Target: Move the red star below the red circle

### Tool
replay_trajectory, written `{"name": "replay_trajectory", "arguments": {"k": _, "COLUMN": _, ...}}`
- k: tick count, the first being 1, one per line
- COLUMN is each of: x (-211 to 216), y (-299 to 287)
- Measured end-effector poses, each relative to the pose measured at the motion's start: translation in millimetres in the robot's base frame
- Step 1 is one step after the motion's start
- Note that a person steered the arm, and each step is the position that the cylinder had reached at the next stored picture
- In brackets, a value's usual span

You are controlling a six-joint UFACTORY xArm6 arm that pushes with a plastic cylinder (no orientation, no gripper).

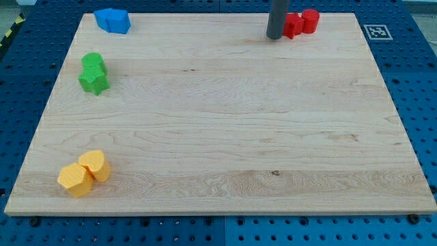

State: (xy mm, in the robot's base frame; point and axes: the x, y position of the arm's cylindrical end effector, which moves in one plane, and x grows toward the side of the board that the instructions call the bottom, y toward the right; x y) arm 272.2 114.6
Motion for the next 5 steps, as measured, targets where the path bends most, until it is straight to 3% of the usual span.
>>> {"name": "replay_trajectory", "arguments": {"k": 2, "x": 11, "y": -38}}
{"name": "replay_trajectory", "arguments": {"k": 4, "x": -79, "y": -34}}
{"name": "replay_trajectory", "arguments": {"k": 5, "x": -80, "y": -26}}
